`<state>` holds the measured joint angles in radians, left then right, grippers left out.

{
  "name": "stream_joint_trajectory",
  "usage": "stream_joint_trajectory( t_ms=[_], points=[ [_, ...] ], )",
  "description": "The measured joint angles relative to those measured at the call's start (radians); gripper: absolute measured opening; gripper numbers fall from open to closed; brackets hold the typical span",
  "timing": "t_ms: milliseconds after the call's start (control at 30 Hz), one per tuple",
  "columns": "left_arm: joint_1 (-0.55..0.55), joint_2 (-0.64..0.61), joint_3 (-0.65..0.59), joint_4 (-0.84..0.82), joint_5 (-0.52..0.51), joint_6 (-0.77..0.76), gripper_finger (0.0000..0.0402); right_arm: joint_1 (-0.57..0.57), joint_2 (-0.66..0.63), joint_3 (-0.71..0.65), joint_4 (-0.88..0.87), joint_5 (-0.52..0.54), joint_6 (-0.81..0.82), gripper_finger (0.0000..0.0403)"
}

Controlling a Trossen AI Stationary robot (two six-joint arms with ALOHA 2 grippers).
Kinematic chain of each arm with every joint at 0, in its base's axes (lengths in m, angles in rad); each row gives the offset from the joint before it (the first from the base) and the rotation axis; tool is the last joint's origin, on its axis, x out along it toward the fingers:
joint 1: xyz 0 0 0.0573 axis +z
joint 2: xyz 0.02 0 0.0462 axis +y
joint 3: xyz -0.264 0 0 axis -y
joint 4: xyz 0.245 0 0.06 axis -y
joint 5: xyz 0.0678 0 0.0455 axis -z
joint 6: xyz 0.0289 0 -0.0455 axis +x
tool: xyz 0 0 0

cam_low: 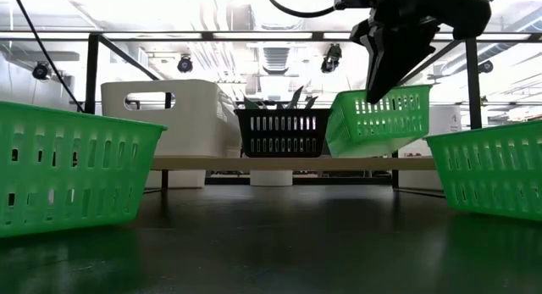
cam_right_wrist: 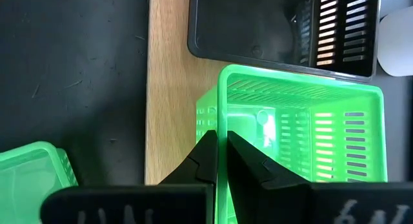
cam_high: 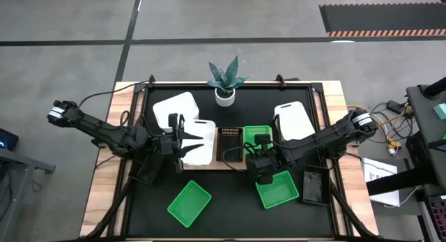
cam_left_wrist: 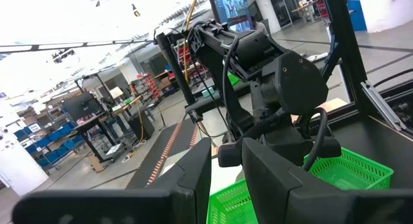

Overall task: Stack baskets on shelf by color
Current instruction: Put the middle green bin on the shelf

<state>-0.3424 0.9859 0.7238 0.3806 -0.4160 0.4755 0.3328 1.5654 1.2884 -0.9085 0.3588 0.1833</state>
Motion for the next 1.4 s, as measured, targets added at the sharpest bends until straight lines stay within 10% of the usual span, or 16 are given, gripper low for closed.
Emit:
stream_joint_trajectory(
  t_ms=[1400],
  points=[
    [-0.001, 0.0, 0.0, 0.0, 0.0, 0.0, 0.0073, 0.0, 0.001, 0.0, 0.001, -0.025, 0.027, 0.0013]
  ],
)
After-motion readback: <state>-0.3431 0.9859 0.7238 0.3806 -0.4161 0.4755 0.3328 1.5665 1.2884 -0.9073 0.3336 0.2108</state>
